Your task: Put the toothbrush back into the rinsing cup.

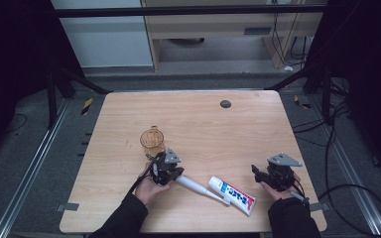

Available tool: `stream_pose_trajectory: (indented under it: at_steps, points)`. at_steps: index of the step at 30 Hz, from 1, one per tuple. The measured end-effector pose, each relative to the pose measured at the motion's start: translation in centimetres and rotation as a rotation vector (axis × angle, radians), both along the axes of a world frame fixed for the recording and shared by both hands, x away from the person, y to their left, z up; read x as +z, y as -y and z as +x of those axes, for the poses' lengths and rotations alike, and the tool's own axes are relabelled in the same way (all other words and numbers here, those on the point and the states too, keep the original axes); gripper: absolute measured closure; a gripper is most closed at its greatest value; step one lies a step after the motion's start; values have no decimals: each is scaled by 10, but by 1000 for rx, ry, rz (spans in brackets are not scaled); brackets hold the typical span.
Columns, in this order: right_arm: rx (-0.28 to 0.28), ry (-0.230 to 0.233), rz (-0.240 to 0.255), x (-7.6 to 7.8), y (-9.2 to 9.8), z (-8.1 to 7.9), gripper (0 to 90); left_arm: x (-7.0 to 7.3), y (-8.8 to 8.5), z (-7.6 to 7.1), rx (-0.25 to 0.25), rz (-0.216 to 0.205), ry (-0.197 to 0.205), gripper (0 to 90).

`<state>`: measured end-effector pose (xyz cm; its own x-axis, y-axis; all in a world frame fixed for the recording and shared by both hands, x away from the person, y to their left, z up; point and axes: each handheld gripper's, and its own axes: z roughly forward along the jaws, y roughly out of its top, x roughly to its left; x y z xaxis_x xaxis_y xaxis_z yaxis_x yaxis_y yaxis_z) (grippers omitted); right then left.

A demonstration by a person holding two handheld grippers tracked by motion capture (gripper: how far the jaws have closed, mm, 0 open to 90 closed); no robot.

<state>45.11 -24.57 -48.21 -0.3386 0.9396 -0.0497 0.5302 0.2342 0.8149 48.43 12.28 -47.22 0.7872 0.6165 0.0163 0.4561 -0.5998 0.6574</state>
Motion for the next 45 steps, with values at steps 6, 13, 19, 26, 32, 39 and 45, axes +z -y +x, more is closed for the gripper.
stream_pose_trajectory:
  at_steps: [6, 13, 19, 26, 32, 39, 45]
  points:
    - [-1, -1, 1, 0, 0, 0, 327, 0, -5, -5, -3, 2, -5, 898]
    - [0, 1, -2, 0, 0, 0, 332, 0, -13, -11, -5, 7, -13, 898]
    - [1, -1, 2, 0, 0, -1, 335, 2, -21, -20, -3, -3, -17, 898]
    - [1, 1, 0, 0, 0, -1, 335, 2, -27, -29, -7, -4, -27, 898]
    - [3, 2, 0, 0, 0, -1, 339, -1, -34, -38, -9, 0, -40, 898]
    - [0, 0, 0, 0, 0, -1, 339, -2, -42, -48, -14, 0, -52, 898]
    - [0, 2, 0, 0, 0, -1, 339, -2, -47, -56, -26, -1, -59, 898]
